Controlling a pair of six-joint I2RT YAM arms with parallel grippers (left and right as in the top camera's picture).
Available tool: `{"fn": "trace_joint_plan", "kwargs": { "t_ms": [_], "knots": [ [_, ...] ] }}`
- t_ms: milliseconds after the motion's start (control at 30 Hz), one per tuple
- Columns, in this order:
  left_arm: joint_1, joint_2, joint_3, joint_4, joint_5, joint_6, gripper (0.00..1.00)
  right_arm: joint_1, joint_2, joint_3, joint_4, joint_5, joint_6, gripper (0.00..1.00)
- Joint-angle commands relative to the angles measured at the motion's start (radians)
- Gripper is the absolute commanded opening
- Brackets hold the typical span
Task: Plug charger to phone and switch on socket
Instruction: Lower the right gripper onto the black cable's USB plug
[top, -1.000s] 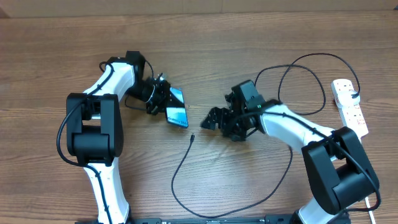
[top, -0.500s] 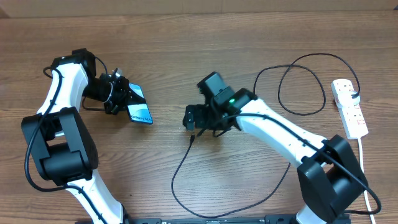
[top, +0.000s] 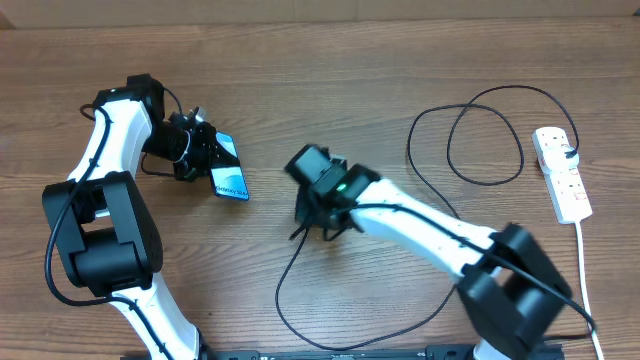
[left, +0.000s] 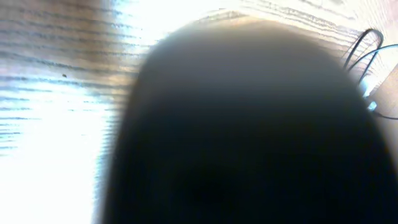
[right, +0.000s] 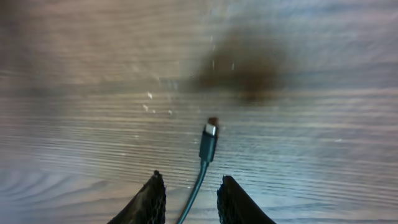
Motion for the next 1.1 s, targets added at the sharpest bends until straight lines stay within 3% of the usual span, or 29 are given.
{"fn": "trace_joint_plan", "kwargs": {
  "t_ms": [0,233,600,700,833,1067],
  "knots": [
    [-0.002,-0.024,0.011,0.007,0.013,0.011,0.04,0.024,0.08,-0.002,-0.003,0.069,0.093,0.27],
    [-0.002,-0.024,0.011,0.008,0.013,0.011,0.04,0.029,0.149,-0.002,0.012,0.055,0.111,0.31],
    [-0.002,-0.024,0.011,0.027,0.013,0.008,0.04,0.039,0.149,0.002,0.011,0.092,0.105,0.1],
    [-0.002,-0.024,0.011,0.027,0.013,0.008,0.04,-0.012,0.149,0.044,-0.046,0.103,-0.005,0.04],
    [-0.002,-0.024,0.011,0.027,0.013,0.008,0.04,-0.13,0.149,0.097,-0.16,0.098,-0.163,0.04],
    [-0.002,-0.024,0.011,0.034,0.013,0.008,0.04,-0.293,0.149,0.099,-0.18,0.049,-0.41,0.04]
  ]
}}
